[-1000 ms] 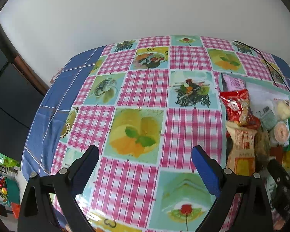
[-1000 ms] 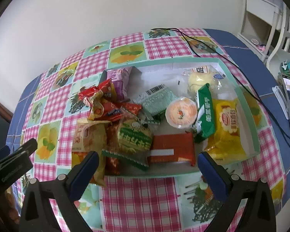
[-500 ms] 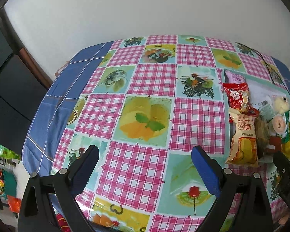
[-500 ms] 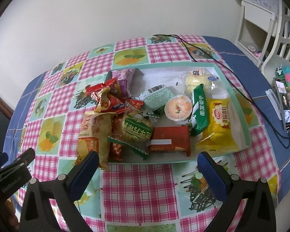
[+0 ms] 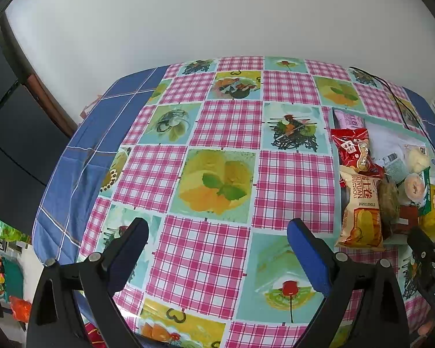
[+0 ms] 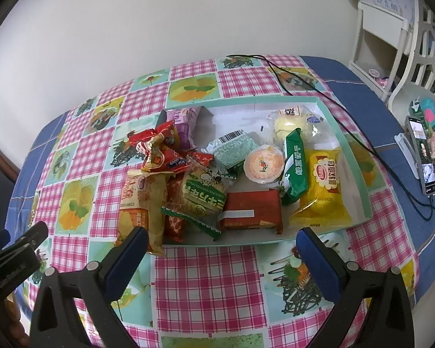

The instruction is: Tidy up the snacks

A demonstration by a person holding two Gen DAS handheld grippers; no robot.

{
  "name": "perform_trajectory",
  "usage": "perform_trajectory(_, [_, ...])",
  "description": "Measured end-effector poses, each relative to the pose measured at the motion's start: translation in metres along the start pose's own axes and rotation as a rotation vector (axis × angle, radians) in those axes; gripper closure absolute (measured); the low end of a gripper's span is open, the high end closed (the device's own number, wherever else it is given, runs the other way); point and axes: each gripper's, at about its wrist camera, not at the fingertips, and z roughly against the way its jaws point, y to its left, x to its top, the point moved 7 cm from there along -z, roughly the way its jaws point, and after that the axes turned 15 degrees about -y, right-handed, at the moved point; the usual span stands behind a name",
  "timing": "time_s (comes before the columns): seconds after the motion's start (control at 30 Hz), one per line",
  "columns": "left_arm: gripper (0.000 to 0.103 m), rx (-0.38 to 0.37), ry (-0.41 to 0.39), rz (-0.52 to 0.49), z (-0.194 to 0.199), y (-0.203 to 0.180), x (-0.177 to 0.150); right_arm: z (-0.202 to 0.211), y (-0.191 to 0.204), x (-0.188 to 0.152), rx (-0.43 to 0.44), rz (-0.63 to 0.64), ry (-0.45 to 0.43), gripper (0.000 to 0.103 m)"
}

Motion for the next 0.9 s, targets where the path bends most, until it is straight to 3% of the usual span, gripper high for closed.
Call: perform_trajectory(0.9, [0.007,-0.002,0.012,0.001,-0.0021,0.0,-0.0007,-0.0042,0.0053,-0.0021,0.004,0.02,0.015,0.0])
